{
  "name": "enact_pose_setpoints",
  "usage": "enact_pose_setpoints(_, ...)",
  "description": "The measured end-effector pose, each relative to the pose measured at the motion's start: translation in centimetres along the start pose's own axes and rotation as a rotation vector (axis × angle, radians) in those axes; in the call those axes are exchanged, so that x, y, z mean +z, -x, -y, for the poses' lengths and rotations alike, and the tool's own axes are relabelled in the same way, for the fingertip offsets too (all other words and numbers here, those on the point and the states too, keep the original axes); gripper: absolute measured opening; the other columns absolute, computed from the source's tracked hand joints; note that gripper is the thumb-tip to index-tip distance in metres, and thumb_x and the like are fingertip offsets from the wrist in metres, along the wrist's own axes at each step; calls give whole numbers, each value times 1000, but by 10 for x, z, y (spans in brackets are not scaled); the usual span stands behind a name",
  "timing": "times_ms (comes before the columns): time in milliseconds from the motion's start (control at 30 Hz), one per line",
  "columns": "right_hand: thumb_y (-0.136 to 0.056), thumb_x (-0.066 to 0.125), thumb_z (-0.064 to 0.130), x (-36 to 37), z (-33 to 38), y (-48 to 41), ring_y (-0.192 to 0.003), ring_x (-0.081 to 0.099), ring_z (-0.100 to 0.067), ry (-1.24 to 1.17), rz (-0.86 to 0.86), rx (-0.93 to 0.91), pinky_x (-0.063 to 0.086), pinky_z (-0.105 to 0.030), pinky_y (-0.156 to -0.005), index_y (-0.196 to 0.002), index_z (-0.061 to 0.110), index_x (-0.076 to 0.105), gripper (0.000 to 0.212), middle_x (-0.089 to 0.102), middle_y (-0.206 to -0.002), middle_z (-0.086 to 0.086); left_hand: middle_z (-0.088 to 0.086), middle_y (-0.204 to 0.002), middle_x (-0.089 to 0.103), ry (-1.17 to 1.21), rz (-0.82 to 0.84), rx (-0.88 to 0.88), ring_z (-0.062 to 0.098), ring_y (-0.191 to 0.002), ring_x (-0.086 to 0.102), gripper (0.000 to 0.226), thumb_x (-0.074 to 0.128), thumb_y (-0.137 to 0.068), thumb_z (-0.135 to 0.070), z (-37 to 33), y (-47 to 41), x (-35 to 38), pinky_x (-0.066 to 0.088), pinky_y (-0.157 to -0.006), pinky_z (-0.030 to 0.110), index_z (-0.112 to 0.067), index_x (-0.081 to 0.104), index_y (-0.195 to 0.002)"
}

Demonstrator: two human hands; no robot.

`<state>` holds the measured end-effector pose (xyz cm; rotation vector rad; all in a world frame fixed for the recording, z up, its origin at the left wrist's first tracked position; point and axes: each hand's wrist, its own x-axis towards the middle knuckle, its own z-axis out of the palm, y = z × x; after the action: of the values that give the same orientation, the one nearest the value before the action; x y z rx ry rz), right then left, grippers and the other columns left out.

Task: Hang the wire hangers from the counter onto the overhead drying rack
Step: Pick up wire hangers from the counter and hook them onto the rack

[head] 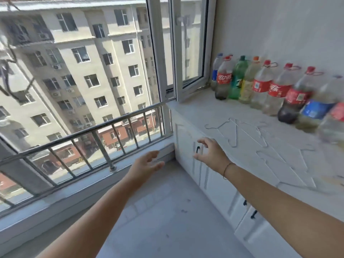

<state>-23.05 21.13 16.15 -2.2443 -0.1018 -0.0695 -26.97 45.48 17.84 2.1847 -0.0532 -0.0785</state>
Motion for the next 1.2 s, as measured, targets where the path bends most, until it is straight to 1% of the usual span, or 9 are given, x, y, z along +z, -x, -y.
enact_pose_setpoints(167, -77, 71, 23, -54, -70, -2, -118, 48, -21, -1, -88, 135, 37, -29, -99, -123, 11, 51, 51, 48, -125, -11, 0, -128, 57, -13, 101, 40, 16, -122, 50, 48, 66, -85, -24, -39, -48, 67, 33, -96, 22, -15, 53, -130)
enact_pose_setpoints(267, -78, 70, 21, -88, -110, -11, -115, 49, -22, -5, -140, 198, 37, -25, -93, -122, 8, 52, 49, 49, -123, -12, -1, -120, 57, 51, 143, 10, 15, -116, 51, 46, 67, -85, -24, -61, -76, 107, 36, -94, 23, -14, 55, -128)
enact_pose_setpoints(433, -79, 69, 18, -137, -172, -33, -101, 51, -18, -10, -206, 285, 41, -27, -88, -118, 5, 55, 43, 55, -120, -12, 0, -112, 60, 92, 166, -28, 20, -115, 55, 42, 68, -84, -23, -80, -121, 169, 42, -101, 34, -13, 58, -124)
enact_pose_setpoints(600, -78, 67, 12, -172, -226, -59, -93, 52, -17, -18, -284, 360, 43, -31, -88, -113, 4, 58, 36, 61, -112, -14, 3, -117, 62, 107, 197, -105, 17, -109, 57, 42, 68, -84, -27, -85, -159, 223, 43, -94, 29, -13, 59, -123)
enact_pose_setpoints(800, -78, 67, 12, -187, -268, -93, -88, 52, -16, -45, -316, 418, 38, -23, -80, -109, 2, 60, 33, 56, -95, -5, 1, -117, 61, 104, 240, -177, 18, -114, 55, 43, 67, -84, -31, -86, -203, 263, 42, -103, 38, -18, 57, -124)
enact_pose_setpoints(900, -79, 66, 12, -184, -282, -112, -89, 52, -15, -69, -303, 436, 38, -23, -82, -110, 5, 59, 33, 55, -98, -2, -1, -116, 60, 116, 252, -207, 18, -115, 55, 43, 67, -84, -33, -83, -226, 277, 41, -104, 40, -19, 57, -123)
enact_pose_setpoints(967, -79, 66, 13, -181, -292, -129, -89, 52, -16, -77, -304, 454, 41, -25, -83, -111, 6, 59, 34, 55, -101, -4, -1, -116, 60, 112, 267, -219, 17, -114, 54, 42, 66, -84, -33, -81, -245, 285, 42, -102, 37, -19, 57, -123)
enact_pose_setpoints(1100, -79, 65, 15, -180, -309, -167, -91, 56, -19, -96, -317, 512, 49, -36, -88, -112, 7, 59, 35, 56, -98, -4, -2, -116, 59, 99, 299, -250, 16, -112, 54, 41, 66, -84, -33, -71, -285, 303, 43, -99, 35, -20, 57, -122)
enact_pose_setpoints(1200, -78, 66, 17, -179, -323, -199, -94, 58, -21, -75, -325, 558, 47, -33, -88, -112, 8, 59, 35, 60, -105, -7, -1, -115, 59, 89, 291, -287, 16, -109, 54, 39, 65, -85, -32, -64, -316, 317, 43, -95, 31, -18, 58, -121)
